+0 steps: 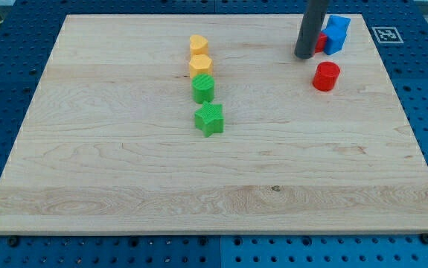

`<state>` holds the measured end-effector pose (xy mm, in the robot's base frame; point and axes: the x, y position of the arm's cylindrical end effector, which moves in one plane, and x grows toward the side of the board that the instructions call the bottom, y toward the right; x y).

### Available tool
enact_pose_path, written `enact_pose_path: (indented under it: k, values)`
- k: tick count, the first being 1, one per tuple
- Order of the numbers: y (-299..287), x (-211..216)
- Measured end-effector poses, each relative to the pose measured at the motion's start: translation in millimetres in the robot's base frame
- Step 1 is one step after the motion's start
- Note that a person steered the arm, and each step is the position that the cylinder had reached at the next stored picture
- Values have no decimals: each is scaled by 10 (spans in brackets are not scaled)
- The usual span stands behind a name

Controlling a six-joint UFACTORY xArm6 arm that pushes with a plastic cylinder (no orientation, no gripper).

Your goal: Nudge red circle a bit right

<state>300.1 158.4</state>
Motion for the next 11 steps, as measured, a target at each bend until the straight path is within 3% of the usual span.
enact_pose_path:
  k: [3, 4, 6, 8, 9, 11]
  values:
    - [-60, -508]
    - [-411, -520]
    - [-659, 68]
    - [-257, 931]
    - [124, 960]
    - [160, 960]
